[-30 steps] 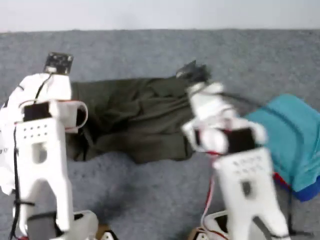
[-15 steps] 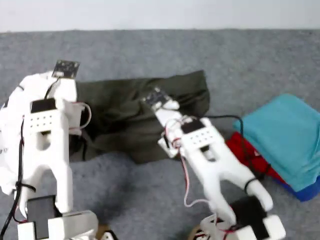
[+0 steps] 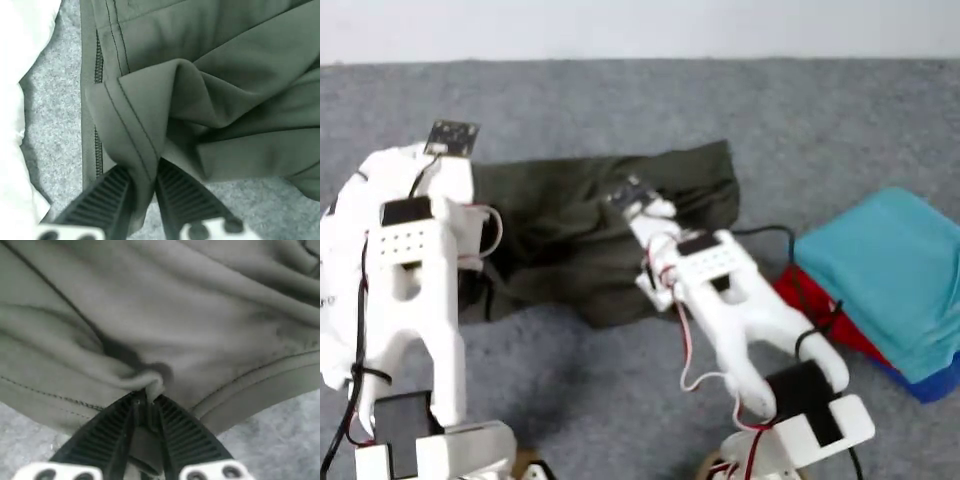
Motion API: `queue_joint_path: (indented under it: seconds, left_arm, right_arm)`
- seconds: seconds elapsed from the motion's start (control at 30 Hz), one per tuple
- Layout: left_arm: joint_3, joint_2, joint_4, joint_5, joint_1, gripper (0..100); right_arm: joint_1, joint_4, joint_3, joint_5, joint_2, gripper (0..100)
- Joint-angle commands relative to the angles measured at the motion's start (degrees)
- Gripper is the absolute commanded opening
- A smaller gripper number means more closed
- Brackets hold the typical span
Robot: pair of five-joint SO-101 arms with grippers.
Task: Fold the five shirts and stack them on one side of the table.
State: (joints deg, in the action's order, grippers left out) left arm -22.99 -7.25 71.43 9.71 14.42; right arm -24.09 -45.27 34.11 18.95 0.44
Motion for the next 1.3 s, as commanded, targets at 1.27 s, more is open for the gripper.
queue_joint_path:
  seconds: [1.27]
  left_arm:
    - [16.1,-16.8,23.8,2.1,-2.3,1]
  right_arm:
    - [15.0,-32.9,-28.9,0.5,-47.1,0.9]
